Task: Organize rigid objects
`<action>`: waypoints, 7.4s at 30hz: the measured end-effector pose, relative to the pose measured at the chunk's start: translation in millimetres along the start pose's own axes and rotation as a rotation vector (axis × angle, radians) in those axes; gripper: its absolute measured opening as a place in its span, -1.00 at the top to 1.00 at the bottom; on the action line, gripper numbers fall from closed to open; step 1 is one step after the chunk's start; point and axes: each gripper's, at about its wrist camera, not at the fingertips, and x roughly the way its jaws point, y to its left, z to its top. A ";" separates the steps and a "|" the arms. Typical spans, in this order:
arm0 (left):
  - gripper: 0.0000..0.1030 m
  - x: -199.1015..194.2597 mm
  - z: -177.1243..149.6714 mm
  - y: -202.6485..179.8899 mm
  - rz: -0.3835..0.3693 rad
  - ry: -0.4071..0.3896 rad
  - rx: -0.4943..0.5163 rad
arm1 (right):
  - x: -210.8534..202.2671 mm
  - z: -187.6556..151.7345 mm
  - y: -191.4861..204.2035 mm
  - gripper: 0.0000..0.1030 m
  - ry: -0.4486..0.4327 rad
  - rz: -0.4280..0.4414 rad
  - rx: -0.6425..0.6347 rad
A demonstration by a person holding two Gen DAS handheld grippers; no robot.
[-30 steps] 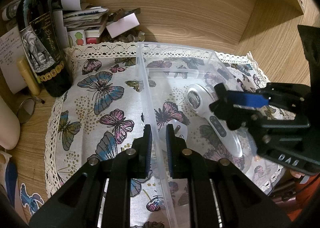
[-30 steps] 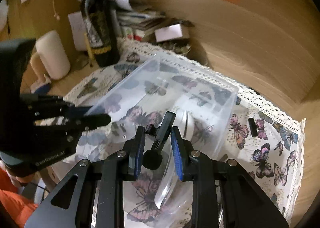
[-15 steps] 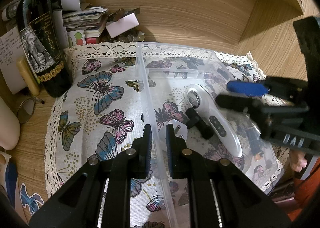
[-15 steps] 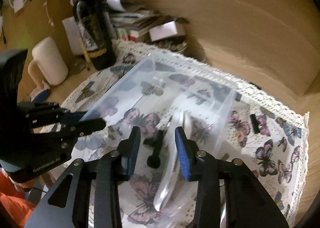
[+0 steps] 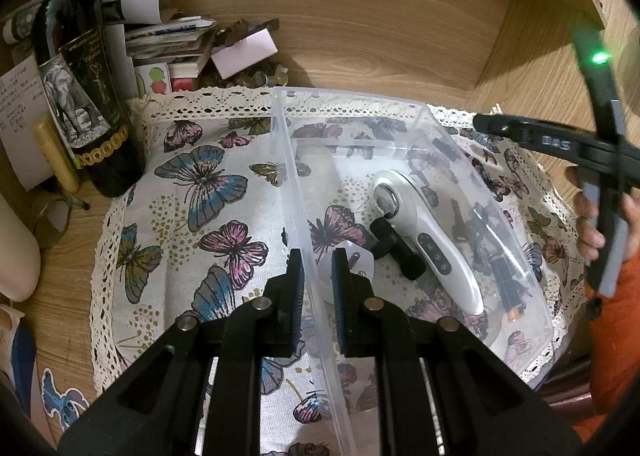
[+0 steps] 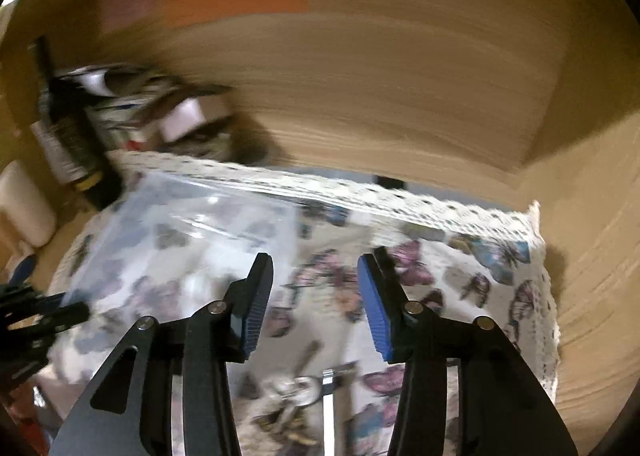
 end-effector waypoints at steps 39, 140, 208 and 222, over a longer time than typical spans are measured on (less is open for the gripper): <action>0.77 1.6 2.1 3.2 -0.009 0.006 -0.009 | -1.9 -10.2 -4.0 0.73 0.020 -0.003 -0.012; 0.77 1.6 -1.1 -5.2 0.006 -0.005 -0.015 | -42.8 -56.6 -10.9 0.72 -0.004 0.003 0.061; 0.77 1.8 -2.5 6.3 -0.040 -0.007 -0.023 | -33.8 -40.2 12.1 0.29 0.032 -0.008 -0.006; 0.77 1.7 -3.6 6.1 -0.037 -0.005 -0.021 | 17.7 -85.0 10.8 0.12 0.215 0.017 -0.025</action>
